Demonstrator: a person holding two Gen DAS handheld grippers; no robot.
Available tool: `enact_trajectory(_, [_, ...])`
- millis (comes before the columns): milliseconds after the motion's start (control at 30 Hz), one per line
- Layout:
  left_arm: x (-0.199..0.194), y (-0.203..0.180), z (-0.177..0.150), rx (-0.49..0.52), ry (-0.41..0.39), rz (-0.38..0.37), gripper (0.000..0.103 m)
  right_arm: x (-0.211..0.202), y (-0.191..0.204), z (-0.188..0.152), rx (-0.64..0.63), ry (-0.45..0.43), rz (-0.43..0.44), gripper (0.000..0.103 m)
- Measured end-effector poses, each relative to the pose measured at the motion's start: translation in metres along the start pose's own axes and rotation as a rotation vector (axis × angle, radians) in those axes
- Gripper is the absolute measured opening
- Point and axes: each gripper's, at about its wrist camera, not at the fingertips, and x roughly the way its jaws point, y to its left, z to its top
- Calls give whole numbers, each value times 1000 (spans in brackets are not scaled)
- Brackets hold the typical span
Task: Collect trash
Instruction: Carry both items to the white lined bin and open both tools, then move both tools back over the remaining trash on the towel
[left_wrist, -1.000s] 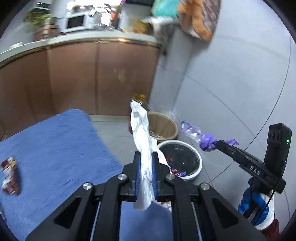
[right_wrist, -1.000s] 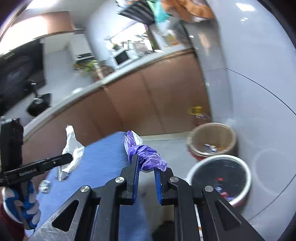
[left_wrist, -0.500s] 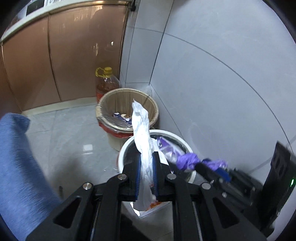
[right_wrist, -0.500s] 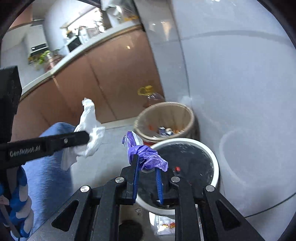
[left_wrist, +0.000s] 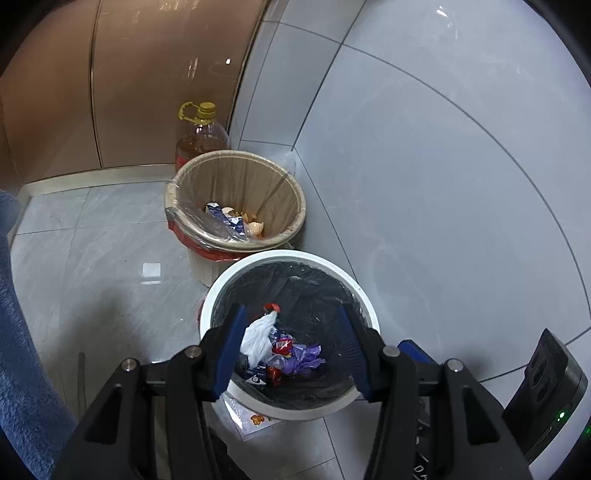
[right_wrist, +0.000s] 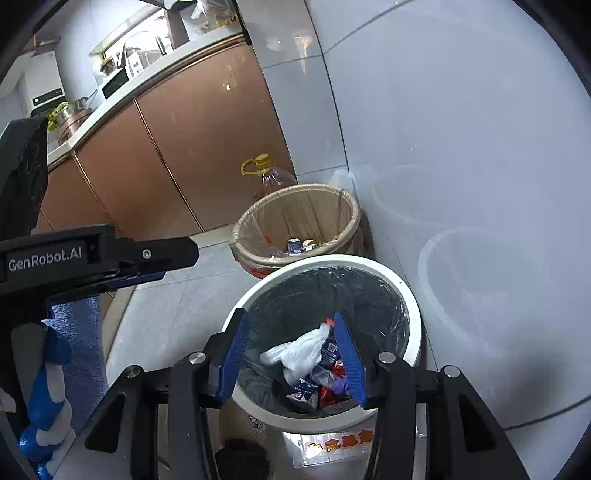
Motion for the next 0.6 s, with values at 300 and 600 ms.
enact_trajectory(300, [-63,6,-16,-24,-82,55,49,-37,32,5,-37,-64,36,63])
enact_trajectory(600, [-187,24,-54,4,-273,191,50,-120,79,24,-116,-229,75,83])
